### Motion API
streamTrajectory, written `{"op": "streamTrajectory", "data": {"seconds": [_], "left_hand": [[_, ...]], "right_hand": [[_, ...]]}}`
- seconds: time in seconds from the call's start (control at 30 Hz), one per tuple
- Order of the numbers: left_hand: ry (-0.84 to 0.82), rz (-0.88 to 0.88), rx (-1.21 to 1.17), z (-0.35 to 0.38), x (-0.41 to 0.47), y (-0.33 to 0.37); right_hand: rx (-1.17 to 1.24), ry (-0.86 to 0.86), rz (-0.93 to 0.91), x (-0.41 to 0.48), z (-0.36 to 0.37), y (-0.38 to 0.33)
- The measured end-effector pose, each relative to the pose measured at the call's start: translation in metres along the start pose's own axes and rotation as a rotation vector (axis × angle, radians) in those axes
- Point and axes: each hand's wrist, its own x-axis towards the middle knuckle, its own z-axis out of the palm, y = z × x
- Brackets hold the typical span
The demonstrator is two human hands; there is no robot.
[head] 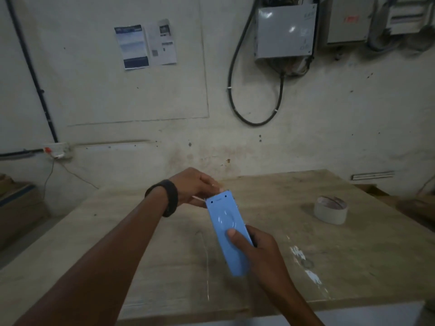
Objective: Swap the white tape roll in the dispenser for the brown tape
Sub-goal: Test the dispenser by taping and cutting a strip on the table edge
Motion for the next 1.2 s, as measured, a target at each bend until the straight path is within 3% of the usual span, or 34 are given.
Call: {"op": "streamTrajectory", "data": {"seconds": [0.3, 0.6, 1.2], "left_hand": [[-0.004, -0.061, 0.338, 0.043, -0.002, -0.005], [0.114, -0.047, 0.276, 0.064, -0.028, -0.024], [0.109, 0.003, 0.694, 0.106, -0.056, -0.071]], "right_hand": [[0.15, 0.028, 0.25, -0.05, 0.0, -0.002], [0.128, 0.077, 0.301, -0.08, 0.009, -0.012], [0.013, 0.102, 0.407, -0.138, 0.025, 0.022]]}}
